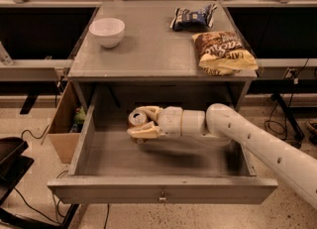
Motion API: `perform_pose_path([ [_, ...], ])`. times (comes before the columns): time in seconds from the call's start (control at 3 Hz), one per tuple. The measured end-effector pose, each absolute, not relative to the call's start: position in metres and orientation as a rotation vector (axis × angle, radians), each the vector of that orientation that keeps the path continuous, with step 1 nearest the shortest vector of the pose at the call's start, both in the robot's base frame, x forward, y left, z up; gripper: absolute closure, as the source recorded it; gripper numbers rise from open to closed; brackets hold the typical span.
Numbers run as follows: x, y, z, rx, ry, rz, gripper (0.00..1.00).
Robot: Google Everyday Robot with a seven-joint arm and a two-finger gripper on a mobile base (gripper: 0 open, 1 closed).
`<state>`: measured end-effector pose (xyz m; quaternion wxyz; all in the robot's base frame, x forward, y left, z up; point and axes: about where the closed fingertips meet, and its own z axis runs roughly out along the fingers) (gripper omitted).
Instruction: Place orange can into top drawer
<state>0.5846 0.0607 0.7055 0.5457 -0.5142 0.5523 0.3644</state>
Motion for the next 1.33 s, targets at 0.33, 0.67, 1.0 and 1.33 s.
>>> perform_pose_path([
  [0.33, 0.5846, 0.0607, 0.7055, -1.219, 1.310, 0.864, 0.28],
  [0.67, 0.5846, 0.0607, 0.7055, -1.219, 1.310, 0.864, 0.05],
  [1.0, 0.5846, 0.0608, 0.7055, -1.220, 1.310, 0.864, 0.00],
  [1.33, 0.5846, 0.0608, 0.7055, -1.220, 1.310, 0.864, 0.00],
])
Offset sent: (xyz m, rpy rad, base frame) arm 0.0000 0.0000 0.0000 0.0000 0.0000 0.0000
